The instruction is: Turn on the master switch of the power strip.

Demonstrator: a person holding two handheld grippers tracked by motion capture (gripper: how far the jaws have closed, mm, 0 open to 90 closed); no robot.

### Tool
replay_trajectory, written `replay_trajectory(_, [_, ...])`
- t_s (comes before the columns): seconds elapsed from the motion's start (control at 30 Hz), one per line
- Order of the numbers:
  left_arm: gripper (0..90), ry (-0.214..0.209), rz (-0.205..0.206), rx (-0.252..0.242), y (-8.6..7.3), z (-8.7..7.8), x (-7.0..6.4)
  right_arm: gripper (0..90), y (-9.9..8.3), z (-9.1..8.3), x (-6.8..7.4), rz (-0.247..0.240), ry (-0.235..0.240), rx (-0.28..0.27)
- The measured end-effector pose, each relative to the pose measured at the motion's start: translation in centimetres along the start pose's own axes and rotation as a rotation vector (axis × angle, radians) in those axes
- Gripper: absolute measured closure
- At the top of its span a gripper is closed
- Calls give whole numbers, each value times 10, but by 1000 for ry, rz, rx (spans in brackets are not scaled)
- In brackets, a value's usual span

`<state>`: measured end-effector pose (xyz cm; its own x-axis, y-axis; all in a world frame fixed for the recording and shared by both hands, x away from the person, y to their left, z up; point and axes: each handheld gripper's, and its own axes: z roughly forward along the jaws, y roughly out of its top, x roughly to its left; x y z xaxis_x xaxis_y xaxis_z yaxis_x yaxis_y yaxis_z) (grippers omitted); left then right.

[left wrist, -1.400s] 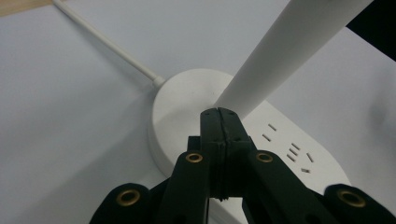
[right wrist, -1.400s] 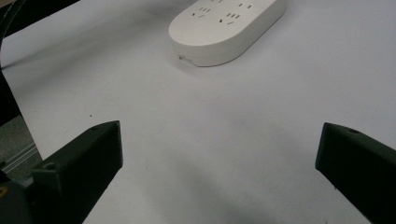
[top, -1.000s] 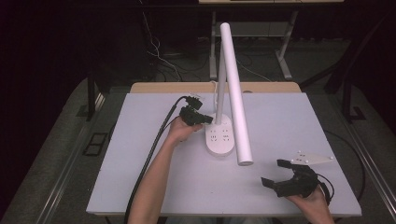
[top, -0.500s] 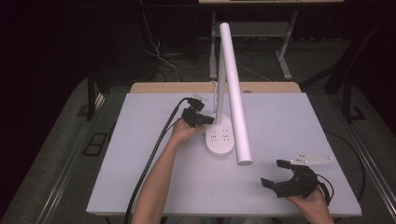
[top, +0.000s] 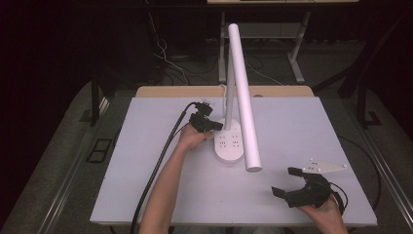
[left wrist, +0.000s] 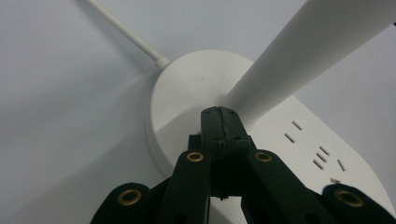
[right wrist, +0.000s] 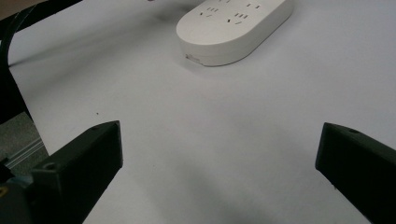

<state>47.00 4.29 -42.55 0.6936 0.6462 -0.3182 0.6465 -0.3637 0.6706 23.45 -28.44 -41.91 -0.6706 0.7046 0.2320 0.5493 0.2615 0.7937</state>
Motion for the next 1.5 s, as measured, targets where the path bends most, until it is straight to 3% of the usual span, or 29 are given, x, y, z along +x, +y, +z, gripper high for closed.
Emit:
replay_trajectory(0.03, [900, 2, 16, 9, 0, 0, 0, 2, 0, 0, 0, 0, 0, 1])
replay_trajectory(0.17, [900, 5, 20, 16, 0, -1, 0, 2, 0, 0, 0, 0, 2, 2])
replay_trajectory(0.23, [900, 4, 3, 4, 0, 0, 0, 2, 0, 0, 0, 0, 1, 1])
replay_trajectory(0.47, [900, 44, 39, 6, -1, 1, -6, 2, 0, 0, 1, 1, 3, -2])
replay_trajectory(0.57, [900, 40, 37, 3, -1, 1, -5, 2, 0, -1, 1, 2, 3, -3])
replay_trajectory(0.73, [900, 27, 5, -16, -1, 2, -5, 2, 0, -1, -1, 0, 0, -4])
replay_trajectory(0.9, [900, 17, 0, -26, -3, 0, -2, 2, 0, -1, -1, 2, 0, -4])
replay_trajectory(0.97, [900, 14, -25, -38, -4, 0, -4, 2, 0, -1, -2, 2, -2, -7])
replay_trajectory(1.17, [900, 20, -4, -33, -4, -1, -5, 2, 0, -1, -3, 4, -3, -10])
replay_trajectory(1.2, [900, 17, 45, -22, -3, -4, -2, 2, 0, -1, -3, 6, -2, -11])
replay_trajectory(1.23, [900, 23, 63, -11, -3, -5, -2, 2, 0, -1, -3, 7, -2, -11])
replay_trajectory(1.37, [900, 35, 69, -3, -2, -8, -2, 2, 0, -1, -4, 10, -3, -14])
replay_trajectory(1.5, [900, 27, 67, -24, 0, -15, -1, 2, 0, -1, -4, 11, -3, -15])
